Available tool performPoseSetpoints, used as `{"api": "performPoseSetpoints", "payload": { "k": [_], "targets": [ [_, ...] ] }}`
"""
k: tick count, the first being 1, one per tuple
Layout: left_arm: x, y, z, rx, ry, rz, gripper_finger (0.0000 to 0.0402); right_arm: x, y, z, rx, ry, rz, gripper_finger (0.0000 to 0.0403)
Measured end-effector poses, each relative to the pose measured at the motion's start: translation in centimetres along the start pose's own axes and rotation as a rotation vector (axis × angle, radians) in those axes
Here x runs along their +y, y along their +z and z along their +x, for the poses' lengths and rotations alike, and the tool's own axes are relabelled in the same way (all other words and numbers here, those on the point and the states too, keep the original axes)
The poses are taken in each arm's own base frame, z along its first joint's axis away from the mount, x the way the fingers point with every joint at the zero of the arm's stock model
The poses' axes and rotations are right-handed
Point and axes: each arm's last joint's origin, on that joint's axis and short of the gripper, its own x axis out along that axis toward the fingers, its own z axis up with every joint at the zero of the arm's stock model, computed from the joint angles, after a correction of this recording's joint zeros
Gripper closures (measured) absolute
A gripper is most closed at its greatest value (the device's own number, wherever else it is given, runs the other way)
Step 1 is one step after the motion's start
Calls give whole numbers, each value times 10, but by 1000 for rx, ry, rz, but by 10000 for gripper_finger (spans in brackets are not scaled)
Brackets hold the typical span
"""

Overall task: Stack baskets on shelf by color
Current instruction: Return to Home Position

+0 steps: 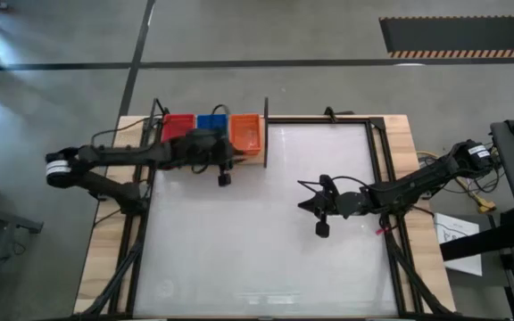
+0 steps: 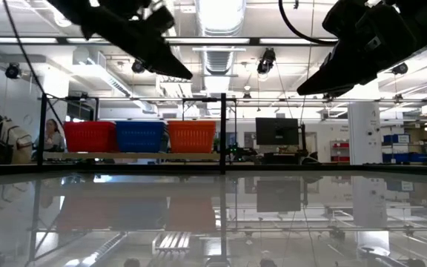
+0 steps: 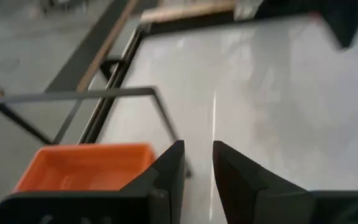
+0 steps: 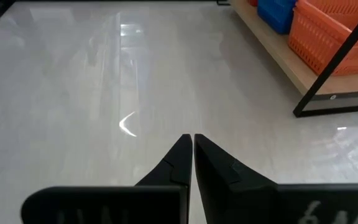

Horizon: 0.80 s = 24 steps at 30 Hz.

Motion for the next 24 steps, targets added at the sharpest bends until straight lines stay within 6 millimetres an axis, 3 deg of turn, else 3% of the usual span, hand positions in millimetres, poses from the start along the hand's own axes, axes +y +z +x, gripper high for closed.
{"api": "performPoseSetpoints", "payload": {
  "k": [8, 13, 16, 24],
  "targets": [
    [-21, -41, -24, -195, -10, -124, 339, -2, -8, -1, -94, 12, -26, 392],
    [-26, -60, -36, -224, -9, -162, 379, -3, -15, -2, -148, 16, -36, 392],
    [-27, -65, -43, -247, -8, -179, 398, -6, -14, -2, -182, 12, -1, 392],
    [-28, -67, -54, -308, -20, -177, 401, -11, -10, 9, -155, -25, 51, 392]
  ]
}}
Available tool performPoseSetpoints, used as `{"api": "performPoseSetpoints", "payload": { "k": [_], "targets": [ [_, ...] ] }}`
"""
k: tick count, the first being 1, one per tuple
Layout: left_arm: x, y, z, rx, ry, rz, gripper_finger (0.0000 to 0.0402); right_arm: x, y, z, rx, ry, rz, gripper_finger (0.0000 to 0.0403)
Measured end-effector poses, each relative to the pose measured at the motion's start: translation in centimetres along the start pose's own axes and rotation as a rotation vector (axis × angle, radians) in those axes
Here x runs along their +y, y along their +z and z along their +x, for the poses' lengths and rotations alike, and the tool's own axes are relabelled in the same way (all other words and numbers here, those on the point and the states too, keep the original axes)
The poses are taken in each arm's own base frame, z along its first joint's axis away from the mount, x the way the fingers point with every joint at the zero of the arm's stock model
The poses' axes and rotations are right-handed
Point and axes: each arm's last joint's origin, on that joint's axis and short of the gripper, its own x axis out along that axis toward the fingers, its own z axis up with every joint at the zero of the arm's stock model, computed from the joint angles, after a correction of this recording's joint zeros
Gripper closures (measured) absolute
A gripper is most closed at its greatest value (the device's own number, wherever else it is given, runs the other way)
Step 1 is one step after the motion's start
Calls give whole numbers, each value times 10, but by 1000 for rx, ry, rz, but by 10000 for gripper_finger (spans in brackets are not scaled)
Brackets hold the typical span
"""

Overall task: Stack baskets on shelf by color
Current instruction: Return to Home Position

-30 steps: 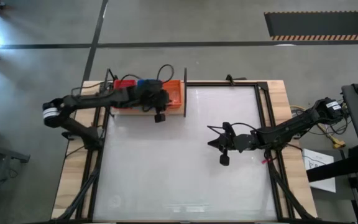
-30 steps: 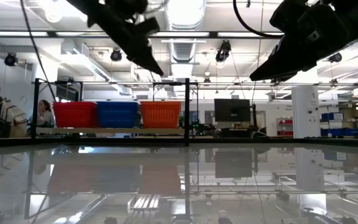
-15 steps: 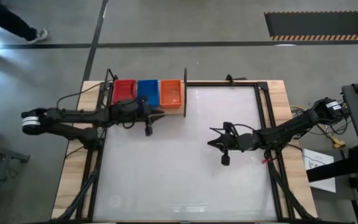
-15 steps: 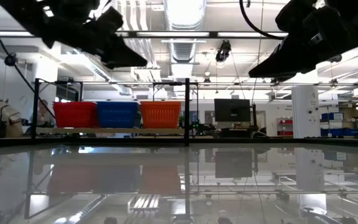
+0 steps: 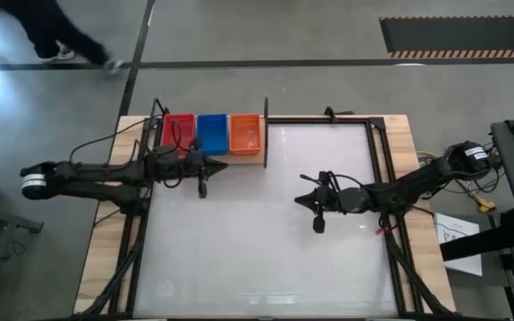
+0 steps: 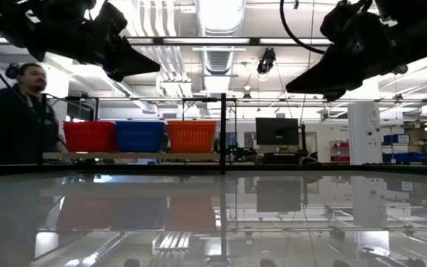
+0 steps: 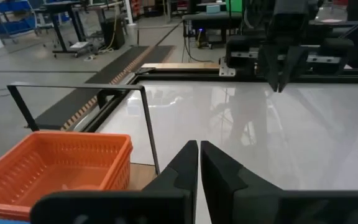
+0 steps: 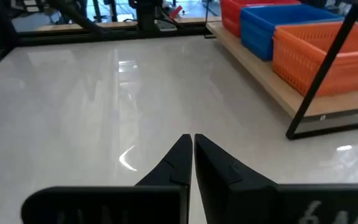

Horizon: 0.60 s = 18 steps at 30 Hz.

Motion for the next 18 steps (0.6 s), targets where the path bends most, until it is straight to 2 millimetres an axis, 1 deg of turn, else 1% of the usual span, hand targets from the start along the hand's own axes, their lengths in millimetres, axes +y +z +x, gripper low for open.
{"api": "performPoseSetpoints", "payload": {
  "k": [6, 9, 11, 14, 18],
  "targets": [
    [0, 5, -8, -48, -6, 5, 401, 2, 0, 4, 13, 3, -62, 392],
    [-1, 8, -12, -77, -29, 6, 401, -1, -2, 3, 15, -6, -97, 392],
    [-1, 8, -16, -91, -42, 7, 401, -5, 1, 1, 0, -12, -109, 394],
    [-2, 2, -21, -108, -44, 8, 401, -11, 5, -5, -32, -2, -123, 394],
    [-3, -7, -29, -144, -41, 7, 401, -20, 10, -16, -81, 84, -129, 394]
  ]
}}
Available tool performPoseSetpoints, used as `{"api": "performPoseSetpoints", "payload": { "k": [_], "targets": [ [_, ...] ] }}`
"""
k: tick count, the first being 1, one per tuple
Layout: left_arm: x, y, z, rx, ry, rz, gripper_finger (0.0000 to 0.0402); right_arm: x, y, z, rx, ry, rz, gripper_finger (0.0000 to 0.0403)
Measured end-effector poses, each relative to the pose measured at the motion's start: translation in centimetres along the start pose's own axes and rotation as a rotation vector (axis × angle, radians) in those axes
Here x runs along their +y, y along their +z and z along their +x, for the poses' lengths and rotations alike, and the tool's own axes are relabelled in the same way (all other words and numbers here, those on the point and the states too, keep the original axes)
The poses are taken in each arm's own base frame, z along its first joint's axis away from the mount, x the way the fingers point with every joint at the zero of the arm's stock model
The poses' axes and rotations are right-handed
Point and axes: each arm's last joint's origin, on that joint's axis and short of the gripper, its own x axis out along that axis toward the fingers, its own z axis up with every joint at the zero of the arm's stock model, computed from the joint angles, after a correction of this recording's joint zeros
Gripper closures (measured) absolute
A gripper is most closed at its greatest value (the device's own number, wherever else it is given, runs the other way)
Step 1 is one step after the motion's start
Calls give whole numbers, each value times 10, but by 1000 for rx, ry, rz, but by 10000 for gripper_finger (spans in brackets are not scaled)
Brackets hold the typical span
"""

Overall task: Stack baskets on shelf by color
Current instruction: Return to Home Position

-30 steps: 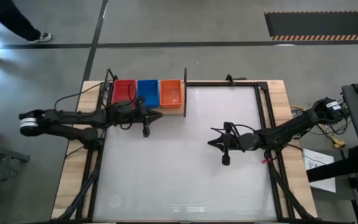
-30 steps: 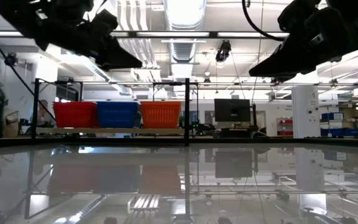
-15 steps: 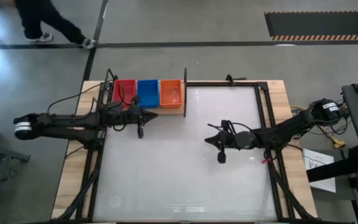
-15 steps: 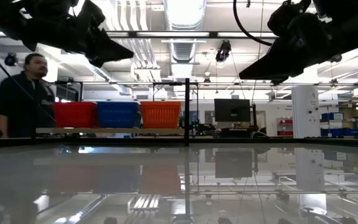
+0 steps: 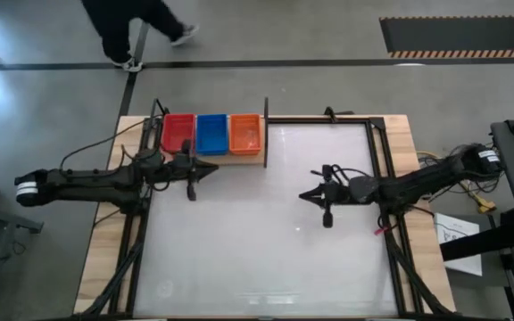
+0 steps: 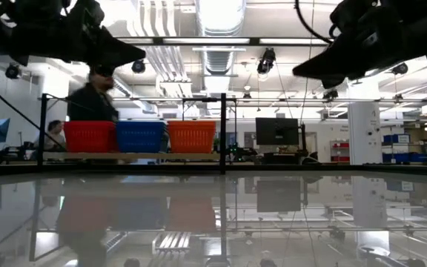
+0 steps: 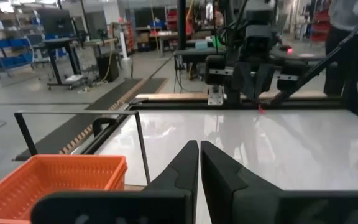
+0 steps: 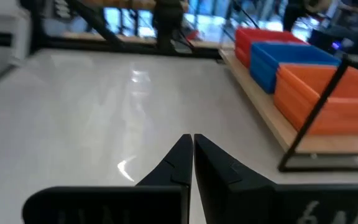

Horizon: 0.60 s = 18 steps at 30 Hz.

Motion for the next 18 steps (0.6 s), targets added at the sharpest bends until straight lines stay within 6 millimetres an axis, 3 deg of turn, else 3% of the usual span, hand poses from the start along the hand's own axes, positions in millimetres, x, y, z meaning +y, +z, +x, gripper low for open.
{"api": "performPoseSetpoints", "payload": {
  "k": [7, 18],
  "targets": [
    [-2, -10, -14, -74, 5, -16, 401, -20, 2, -23, -101, 70, 13, 394],
    [-3, -17, -28, -119, 11, -8, 401, -45, -11, -48, -115, -15, 66, 394]
  ]
}}
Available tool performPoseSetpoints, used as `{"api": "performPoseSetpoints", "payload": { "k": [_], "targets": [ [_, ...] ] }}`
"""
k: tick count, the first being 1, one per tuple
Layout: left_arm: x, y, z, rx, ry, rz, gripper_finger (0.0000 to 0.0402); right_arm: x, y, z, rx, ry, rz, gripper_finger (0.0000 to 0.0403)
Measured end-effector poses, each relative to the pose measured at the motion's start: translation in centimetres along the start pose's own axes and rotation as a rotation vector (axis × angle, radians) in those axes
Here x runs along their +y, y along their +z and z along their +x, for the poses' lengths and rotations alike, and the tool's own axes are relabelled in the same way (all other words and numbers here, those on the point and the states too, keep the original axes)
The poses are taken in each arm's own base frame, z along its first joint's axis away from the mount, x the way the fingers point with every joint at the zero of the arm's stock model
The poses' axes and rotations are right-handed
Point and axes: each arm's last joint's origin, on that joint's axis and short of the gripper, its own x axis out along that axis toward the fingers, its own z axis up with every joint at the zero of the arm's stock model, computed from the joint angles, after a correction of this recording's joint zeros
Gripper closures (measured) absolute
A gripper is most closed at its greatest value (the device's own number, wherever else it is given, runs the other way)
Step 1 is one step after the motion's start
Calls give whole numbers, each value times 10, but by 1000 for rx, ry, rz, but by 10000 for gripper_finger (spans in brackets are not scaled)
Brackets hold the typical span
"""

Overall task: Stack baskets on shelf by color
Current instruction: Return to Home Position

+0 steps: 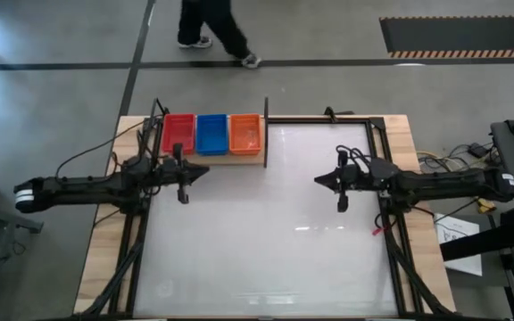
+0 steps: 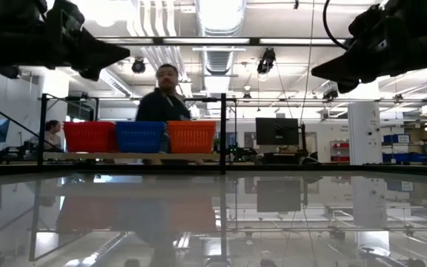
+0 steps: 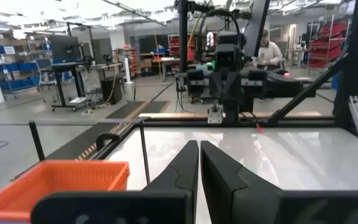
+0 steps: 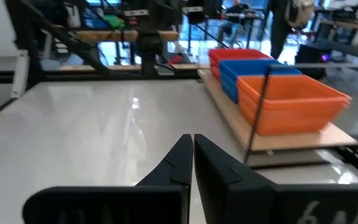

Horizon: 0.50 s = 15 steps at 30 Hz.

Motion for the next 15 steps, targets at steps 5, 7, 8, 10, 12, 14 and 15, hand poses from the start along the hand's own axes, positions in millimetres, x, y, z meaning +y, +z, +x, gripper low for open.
{"api": "performPoseSetpoints", "payload": {
  "k": [5, 7, 8, 10, 12, 14, 15],
  "targets": [
    [0, -14, -7, 11, 30, 4, 401, -6, 4, -7, 5, -20, 2, 394],
    [-1, -17, -9, 11, 36, 4, 401, -7, 5, -10, -5, -18, 3, 394],
    [-1, -19, -10, 11, 45, 4, 401, -8, 4, -11, -11, -22, 2, 394],
    [-1, -23, -13, 13, 61, 5, 401, -10, 3, -14, -21, -34, 1, 394],
    [-1, -28, -16, 14, 71, 5, 401, -11, 3, -16, -30, -42, 0, 394],
    [-1, -29, -20, -8, 83, 5, 401, -11, 3, -18, -43, -38, -1, 394],
    [-1, -29, -21, -23, 86, 6, 401, -11, 3, -19, -49, -36, 0, 394]
  ]
}}
